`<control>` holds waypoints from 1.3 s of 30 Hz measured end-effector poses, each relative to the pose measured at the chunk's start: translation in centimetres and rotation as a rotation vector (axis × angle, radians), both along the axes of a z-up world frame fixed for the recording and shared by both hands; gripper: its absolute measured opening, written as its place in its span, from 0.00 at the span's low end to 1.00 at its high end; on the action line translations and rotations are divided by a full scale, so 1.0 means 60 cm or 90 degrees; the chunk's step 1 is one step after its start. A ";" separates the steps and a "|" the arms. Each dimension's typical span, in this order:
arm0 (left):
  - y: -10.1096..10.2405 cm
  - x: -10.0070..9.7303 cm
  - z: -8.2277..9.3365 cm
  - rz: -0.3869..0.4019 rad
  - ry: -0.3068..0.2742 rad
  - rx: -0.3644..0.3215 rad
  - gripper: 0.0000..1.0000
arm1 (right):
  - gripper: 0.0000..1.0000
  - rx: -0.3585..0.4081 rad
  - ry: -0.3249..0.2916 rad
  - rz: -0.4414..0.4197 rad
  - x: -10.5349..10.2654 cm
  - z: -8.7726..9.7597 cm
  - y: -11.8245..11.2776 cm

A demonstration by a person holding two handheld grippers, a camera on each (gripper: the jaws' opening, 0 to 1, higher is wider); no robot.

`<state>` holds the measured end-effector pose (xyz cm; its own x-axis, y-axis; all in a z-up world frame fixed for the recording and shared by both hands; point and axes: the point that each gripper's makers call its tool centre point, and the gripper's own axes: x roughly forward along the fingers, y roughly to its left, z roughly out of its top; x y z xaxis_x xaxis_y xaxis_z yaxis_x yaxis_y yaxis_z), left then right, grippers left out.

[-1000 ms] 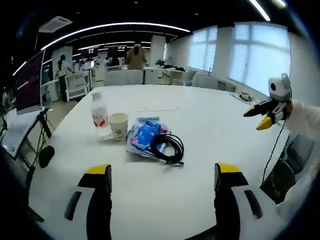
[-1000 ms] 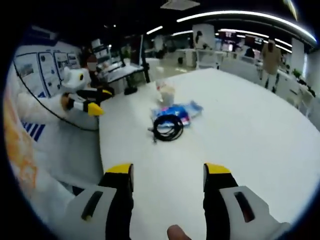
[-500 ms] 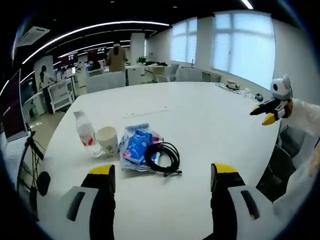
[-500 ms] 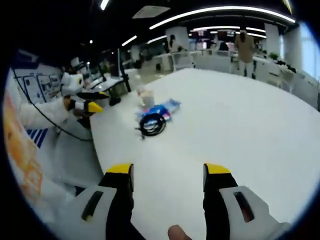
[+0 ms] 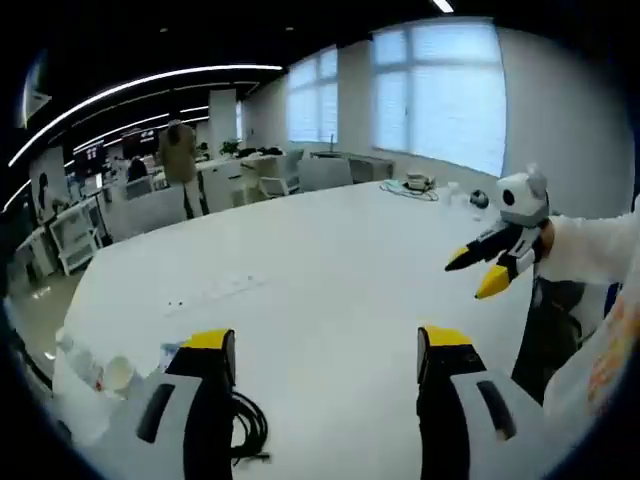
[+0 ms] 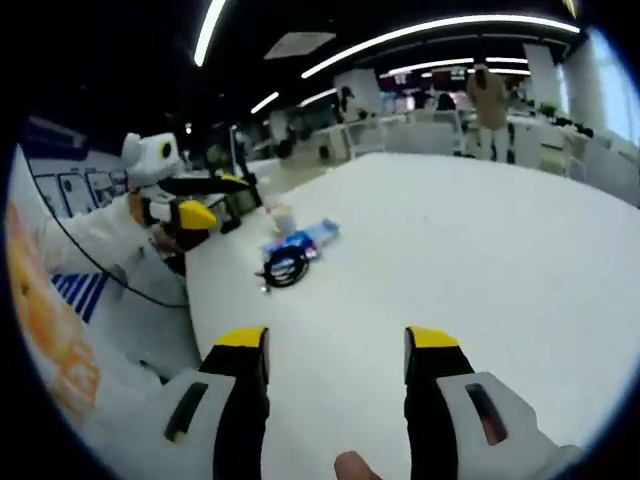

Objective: Arrange the tabletop items into an orderly group along one side of the table until the central work area is clear of visible clutter.

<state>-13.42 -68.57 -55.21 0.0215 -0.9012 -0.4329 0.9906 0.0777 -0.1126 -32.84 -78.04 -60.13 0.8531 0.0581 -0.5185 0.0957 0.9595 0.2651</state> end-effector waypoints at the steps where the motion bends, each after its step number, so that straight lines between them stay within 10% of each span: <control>1: 0.014 0.013 -0.007 0.027 0.012 0.004 0.74 | 0.53 0.005 0.009 -0.008 -0.011 -0.007 -0.007; 13: 0.147 0.156 -0.083 0.192 0.051 0.088 0.72 | 0.52 0.044 0.015 -0.056 -0.016 -0.042 -0.004; 25: 0.128 0.206 -0.184 0.216 0.101 0.152 0.66 | 0.50 0.032 0.031 -0.043 0.009 -0.042 0.026; 39: 0.142 0.215 -0.325 0.407 0.237 0.237 0.49 | 0.49 0.059 0.043 -0.084 -0.008 -0.054 0.028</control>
